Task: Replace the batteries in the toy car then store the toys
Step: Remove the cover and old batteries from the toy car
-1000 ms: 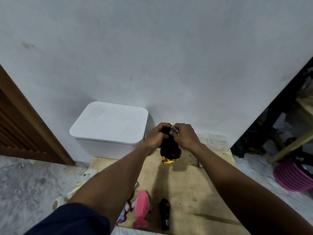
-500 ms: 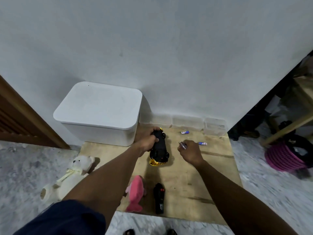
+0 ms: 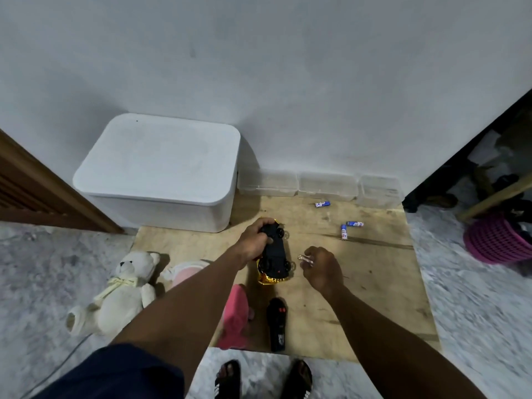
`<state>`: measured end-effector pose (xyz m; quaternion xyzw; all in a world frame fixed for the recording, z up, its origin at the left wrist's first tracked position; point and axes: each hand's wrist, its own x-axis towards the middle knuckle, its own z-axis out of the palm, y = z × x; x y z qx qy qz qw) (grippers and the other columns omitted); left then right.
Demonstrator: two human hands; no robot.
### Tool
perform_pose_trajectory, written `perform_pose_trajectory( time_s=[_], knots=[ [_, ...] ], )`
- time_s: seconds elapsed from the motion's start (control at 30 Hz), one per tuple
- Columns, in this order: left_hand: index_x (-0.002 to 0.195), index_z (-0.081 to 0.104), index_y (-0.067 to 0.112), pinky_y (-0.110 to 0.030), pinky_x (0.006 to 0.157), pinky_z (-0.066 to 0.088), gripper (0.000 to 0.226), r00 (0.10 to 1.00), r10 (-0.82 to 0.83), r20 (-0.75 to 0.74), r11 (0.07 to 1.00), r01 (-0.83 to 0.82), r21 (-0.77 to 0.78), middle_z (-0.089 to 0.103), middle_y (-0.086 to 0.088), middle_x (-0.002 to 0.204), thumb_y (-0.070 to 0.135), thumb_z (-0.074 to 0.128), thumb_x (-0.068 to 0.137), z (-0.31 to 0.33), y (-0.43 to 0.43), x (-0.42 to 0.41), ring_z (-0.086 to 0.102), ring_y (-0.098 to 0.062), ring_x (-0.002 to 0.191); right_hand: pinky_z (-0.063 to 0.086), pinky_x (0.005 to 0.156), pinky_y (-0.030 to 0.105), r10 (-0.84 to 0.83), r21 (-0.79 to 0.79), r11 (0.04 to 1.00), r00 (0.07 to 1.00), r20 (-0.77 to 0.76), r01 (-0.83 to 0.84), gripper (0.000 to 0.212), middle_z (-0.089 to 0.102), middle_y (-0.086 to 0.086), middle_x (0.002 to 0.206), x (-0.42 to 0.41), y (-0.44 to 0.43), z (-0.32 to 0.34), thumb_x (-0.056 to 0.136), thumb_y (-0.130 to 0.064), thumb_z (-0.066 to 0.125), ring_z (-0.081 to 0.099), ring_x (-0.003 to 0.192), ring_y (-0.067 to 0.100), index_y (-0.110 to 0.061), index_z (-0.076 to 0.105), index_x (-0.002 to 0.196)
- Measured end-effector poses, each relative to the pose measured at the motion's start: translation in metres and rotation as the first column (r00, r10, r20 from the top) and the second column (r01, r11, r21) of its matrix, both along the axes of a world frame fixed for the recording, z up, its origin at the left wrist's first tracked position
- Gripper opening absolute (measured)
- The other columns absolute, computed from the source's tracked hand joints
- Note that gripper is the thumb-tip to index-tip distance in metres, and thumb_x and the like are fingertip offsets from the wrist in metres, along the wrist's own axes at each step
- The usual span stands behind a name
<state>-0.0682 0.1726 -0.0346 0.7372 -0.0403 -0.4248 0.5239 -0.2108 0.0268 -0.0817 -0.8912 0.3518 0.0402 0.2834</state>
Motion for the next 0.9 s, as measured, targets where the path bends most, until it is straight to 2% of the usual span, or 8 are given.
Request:
perform_pose_trajectory(
  time_s=[0.23,0.33,0.4,0.47,0.57,0.67,0.73,0.9],
  knots=[
    [0.120,0.059,0.034,-0.034,0.087,0.052,0.053,1.000,0.017,-0.016,1.000,-0.017,-0.015,0.057,-0.004,0.131,-0.007,0.050,0.088,-0.001,0.003,0.003,0.055,-0.023,0.111,0.048,0.090,0.032,0.044,-0.053,0.998,0.998,-0.046,-0.046,0.035,0.065,0.003,0.117,0.001,-0.005,-0.001,0.087,-0.027,0.071,0.058,0.112,0.024,-0.019,0.067,0.121],
    [0.122,0.060,0.034,-0.033,0.077,0.052,0.050,0.999,0.015,-0.040,1.000,-0.016,-0.018,0.057,-0.002,0.129,-0.003,0.049,0.090,0.007,0.004,0.003,0.055,-0.023,0.110,0.048,0.090,0.031,0.080,-0.070,0.994,0.995,-0.053,-0.083,0.039,0.064,0.003,0.120,0.001,-0.004,0.006,0.087,-0.028,0.072,0.058,0.112,0.022,-0.019,0.065,0.124],
    [0.126,0.059,0.032,-0.031,0.069,0.048,0.045,0.998,0.019,-0.052,0.999,-0.021,-0.036,0.057,-0.002,0.127,0.002,0.046,0.094,0.016,0.003,0.003,0.055,-0.021,0.105,0.050,0.093,0.035,0.086,-0.052,0.995,0.996,0.013,-0.085,0.039,0.065,0.002,0.119,0.006,-0.003,0.015,0.086,-0.029,0.072,0.058,0.113,0.022,-0.019,0.066,0.123],
    [0.127,0.058,0.029,-0.032,0.073,0.047,0.038,0.998,0.017,-0.067,0.998,-0.022,-0.061,0.057,-0.003,0.123,0.010,0.041,0.099,0.025,0.003,0.004,0.055,-0.020,0.102,0.053,0.092,0.040,0.061,0.022,0.998,0.986,0.155,-0.065,0.035,0.067,0.001,0.117,0.018,-0.003,0.030,0.086,-0.024,0.072,0.062,0.111,0.021,-0.020,0.067,0.120],
    [0.126,0.059,0.028,-0.035,0.078,0.045,0.036,0.998,0.013,-0.061,0.996,-0.019,-0.085,0.060,-0.004,0.117,0.020,0.034,0.102,0.038,0.001,0.003,0.055,-0.021,0.098,0.055,0.088,0.032,0.103,0.078,0.988,0.949,0.298,-0.132,0.032,0.066,-0.003,0.115,0.039,0.003,0.059,0.089,-0.017,0.069,0.063,0.106,0.014,-0.021,0.067,0.120],
    [0.126,0.060,0.026,-0.034,0.079,0.043,0.039,0.998,0.031,-0.059,0.994,-0.037,-0.103,0.062,0.000,0.110,0.022,0.030,0.102,0.053,-0.003,0.003,0.054,-0.019,0.092,0.053,0.093,0.034,0.212,0.080,0.965,0.924,0.319,-0.249,0.031,0.063,-0.004,0.115,0.055,0.011,0.080,0.092,-0.021,0.065,0.061,0.106,0.013,-0.024,0.066,0.123],
    [0.127,0.060,0.026,-0.036,0.085,0.045,0.041,0.998,0.022,-0.056,0.992,-0.028,-0.122,0.062,0.003,0.110,0.023,0.027,0.103,0.061,-0.005,0.004,0.055,-0.021,0.098,0.051,0.094,0.035,0.283,0.026,0.953,0.914,0.290,-0.303,0.032,0.060,-0.004,0.114,0.061,0.014,0.088,0.094,-0.025,0.061,0.058,0.107,0.014,-0.027,0.065,0.126],
    [0.126,0.061,0.028,-0.040,0.093,0.045,0.044,0.999,0.025,-0.037,0.989,-0.030,-0.148,0.064,0.004,0.109,0.025,0.023,0.105,0.079,-0.007,0.008,0.056,-0.020,0.098,0.050,0.094,0.034,0.284,0.000,0.954,0.905,0.317,-0.299,0.026,0.054,-0.007,0.110,0.071,0.013,0.102,0.094,-0.030,0.061,0.056,0.104,0.012,-0.027,0.066,0.120]
  ],
)
